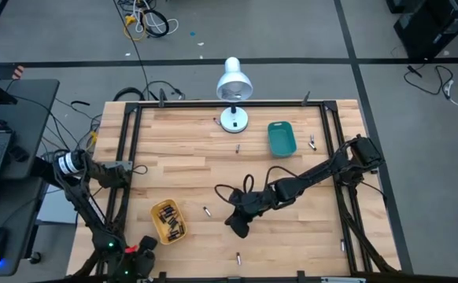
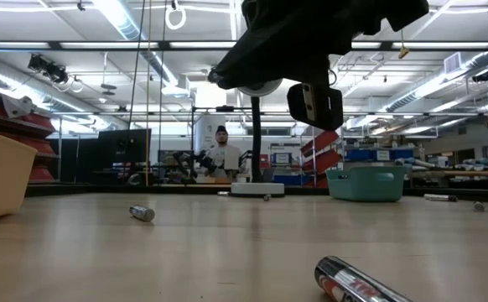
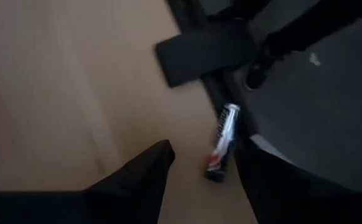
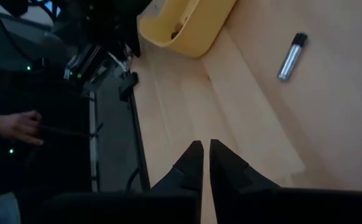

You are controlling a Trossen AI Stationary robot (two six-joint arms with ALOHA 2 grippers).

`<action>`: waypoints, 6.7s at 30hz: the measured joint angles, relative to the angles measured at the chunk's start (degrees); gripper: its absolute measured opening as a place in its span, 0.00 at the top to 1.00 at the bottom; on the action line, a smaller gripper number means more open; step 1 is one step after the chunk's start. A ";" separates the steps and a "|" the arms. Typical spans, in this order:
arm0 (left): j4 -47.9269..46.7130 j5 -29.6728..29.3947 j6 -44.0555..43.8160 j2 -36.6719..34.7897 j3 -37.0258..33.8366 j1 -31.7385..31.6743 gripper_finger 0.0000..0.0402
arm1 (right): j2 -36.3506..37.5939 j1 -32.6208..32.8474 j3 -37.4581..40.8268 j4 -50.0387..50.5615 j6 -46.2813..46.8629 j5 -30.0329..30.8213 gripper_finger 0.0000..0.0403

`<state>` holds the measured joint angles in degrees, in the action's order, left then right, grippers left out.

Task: Sort batteries
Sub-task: Put the silver battery into the green bin

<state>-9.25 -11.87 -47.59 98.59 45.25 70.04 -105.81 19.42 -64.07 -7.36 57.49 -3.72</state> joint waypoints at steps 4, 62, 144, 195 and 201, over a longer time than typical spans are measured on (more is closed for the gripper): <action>-2.00 -2.51 -0.07 -0.02 0.00 0.22 0.54 | 0.00 -0.02 0.00 -0.08 0.06 0.92 0.96; 6.29 -1.13 22.46 4.59 1.14 -2.23 0.57 | 0.01 4.87 0.00 -0.93 13.53 15.82 1.00; -16.55 -20.94 1.47 -8.87 18.27 -21.28 0.91 | 11.54 -4.12 -0.05 0.59 -12.50 -6.66 1.00; 37.06 30.73 26.12 30.47 44.75 -85.67 0.91 | 41.27 -20.18 0.00 81.36 4.73 17.13 0.99; 38.16 30.49 26.21 35.68 49.15 -86.59 0.89 | 41.27 -21.30 0.00 84.76 8.78 17.13 0.98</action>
<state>28.90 18.62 -21.39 134.27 94.40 -16.55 -64.53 -1.88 -64.07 77.41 66.27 13.41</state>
